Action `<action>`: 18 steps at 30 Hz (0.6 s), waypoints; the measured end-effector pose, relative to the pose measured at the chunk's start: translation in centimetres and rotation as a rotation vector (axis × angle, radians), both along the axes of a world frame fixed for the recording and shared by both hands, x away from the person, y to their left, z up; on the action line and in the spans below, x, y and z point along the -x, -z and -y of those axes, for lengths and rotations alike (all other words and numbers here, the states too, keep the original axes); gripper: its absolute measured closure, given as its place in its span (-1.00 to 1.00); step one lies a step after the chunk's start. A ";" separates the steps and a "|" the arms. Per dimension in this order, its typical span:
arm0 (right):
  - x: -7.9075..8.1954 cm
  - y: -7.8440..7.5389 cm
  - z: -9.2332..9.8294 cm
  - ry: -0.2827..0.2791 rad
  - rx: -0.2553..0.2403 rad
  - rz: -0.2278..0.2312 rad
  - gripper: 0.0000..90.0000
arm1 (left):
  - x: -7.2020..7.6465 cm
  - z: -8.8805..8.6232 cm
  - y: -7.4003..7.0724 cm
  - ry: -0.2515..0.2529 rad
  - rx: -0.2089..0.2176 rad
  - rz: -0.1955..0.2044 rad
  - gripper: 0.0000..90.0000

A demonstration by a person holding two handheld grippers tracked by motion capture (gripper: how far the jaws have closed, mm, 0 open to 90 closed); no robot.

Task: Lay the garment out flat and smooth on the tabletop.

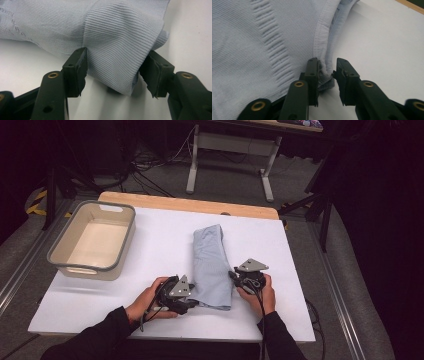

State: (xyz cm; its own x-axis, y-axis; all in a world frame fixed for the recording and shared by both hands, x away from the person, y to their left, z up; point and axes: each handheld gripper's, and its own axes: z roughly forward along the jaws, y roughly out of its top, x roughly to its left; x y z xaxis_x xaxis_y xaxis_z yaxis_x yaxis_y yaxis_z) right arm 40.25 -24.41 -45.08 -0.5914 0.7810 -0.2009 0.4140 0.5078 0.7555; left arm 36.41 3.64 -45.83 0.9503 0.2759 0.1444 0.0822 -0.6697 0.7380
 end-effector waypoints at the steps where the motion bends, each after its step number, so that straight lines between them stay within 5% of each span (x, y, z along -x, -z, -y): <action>1: 0.0 0.0 0.0 0.002 0.000 0.000 0.48 | 0.0 0.0 0.0 -0.002 -0.007 -0.004 -0.08; 11: -0.9 0.4 0.9 0.016 -0.110 -0.090 0.52 | -0.9 -0.3 0.0 0.015 -0.006 -0.051 0.55; 18: -1.3 0.4 1.1 -0.003 -0.144 -0.133 0.60 | -0.6 -0.1 -0.4 0.030 -0.064 0.021 0.86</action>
